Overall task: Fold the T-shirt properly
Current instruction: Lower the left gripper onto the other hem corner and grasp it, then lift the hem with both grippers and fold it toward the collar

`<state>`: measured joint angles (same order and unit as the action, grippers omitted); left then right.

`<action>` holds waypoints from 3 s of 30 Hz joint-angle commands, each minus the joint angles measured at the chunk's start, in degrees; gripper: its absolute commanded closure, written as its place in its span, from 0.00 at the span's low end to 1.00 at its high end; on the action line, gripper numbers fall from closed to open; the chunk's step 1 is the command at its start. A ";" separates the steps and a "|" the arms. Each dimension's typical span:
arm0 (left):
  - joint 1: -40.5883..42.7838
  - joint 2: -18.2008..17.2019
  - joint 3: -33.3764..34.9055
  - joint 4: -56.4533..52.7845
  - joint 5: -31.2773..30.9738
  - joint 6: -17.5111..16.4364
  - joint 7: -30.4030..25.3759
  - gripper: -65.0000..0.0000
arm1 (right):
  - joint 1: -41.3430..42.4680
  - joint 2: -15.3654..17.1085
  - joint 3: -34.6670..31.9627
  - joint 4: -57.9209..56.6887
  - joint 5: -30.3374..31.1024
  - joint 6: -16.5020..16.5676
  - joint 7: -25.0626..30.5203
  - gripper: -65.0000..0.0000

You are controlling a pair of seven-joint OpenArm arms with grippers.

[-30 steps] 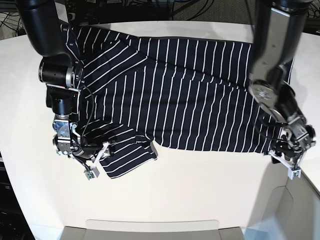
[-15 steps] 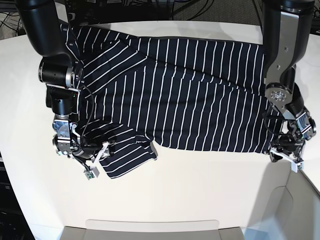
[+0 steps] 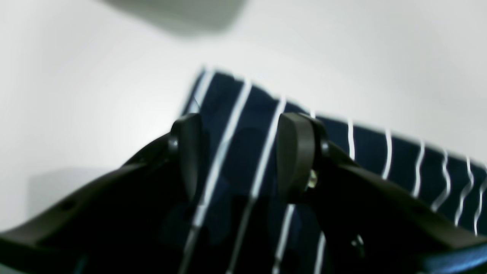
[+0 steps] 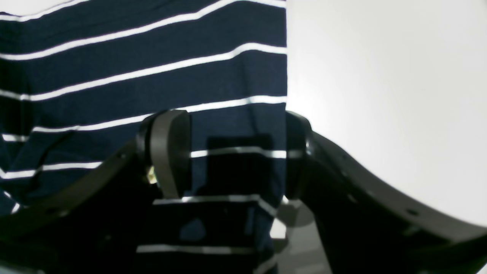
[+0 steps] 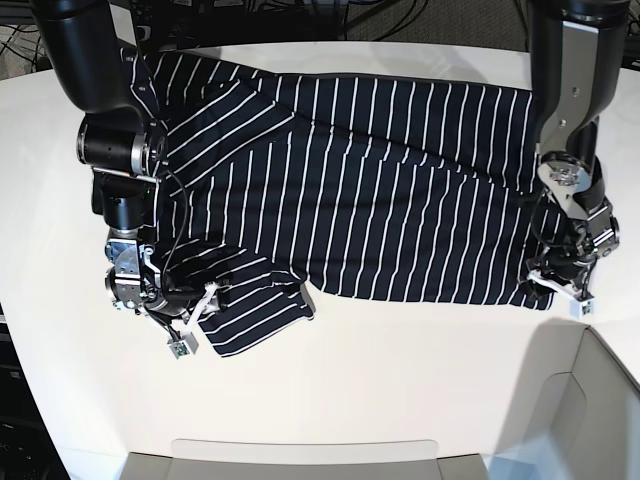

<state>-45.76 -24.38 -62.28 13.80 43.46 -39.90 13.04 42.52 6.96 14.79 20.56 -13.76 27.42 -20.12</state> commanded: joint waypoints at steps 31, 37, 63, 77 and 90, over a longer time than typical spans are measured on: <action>0.44 -2.92 0.26 -7.08 -0.61 9.35 -9.74 0.50 | 2.00 0.29 0.03 1.03 0.53 0.14 1.09 0.45; 0.44 -2.74 0.26 -7.08 -0.61 5.75 -9.30 0.51 | 2.09 0.20 0.03 1.03 0.53 0.14 1.09 0.45; 0.09 -1.51 -0.27 -2.59 -0.96 4.95 -9.65 1.00 | 6.93 -1.12 -0.06 1.11 0.53 0.14 1.09 1.00; 0.00 -1.42 -4.75 -0.13 -0.96 -0.10 -9.04 1.00 | 5.70 -2.35 -0.06 10.87 0.62 0.67 -1.55 1.00; 0.35 -1.77 -4.66 0.92 -0.96 -0.10 -5.61 1.00 | -3.09 -4.54 -0.06 33.73 0.88 1.72 -16.58 1.00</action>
<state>-43.64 -25.02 -66.92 13.85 43.27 -39.90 8.99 37.01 2.17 14.76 53.17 -13.72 28.71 -38.19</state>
